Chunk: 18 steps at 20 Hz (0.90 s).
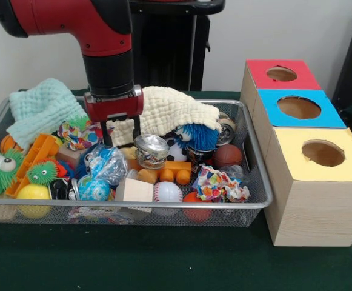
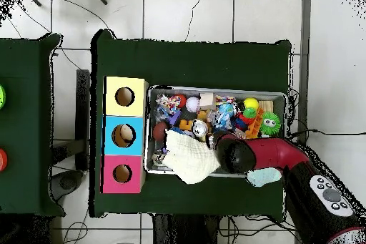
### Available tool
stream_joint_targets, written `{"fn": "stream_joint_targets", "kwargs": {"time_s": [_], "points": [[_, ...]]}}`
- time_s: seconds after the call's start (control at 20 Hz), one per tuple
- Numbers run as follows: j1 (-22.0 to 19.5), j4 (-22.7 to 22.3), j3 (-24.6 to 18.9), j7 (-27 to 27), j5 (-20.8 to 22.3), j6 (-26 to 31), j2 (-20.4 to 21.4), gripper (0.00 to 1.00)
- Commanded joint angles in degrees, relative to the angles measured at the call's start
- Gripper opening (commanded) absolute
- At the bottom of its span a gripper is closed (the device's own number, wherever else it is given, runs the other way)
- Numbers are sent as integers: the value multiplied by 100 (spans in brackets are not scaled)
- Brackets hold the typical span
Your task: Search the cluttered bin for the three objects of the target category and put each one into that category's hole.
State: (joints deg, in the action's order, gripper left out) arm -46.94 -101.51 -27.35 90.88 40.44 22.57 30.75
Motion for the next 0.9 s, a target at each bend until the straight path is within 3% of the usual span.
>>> {"fn": "stream_joint_targets", "kwargs": {"time_s": [0.05, 0.9], "points": [[102, 663, 82, -704, 386, 656, 29, 100], [135, 711, 170, -536, 418, 560, -66, 100]]}}
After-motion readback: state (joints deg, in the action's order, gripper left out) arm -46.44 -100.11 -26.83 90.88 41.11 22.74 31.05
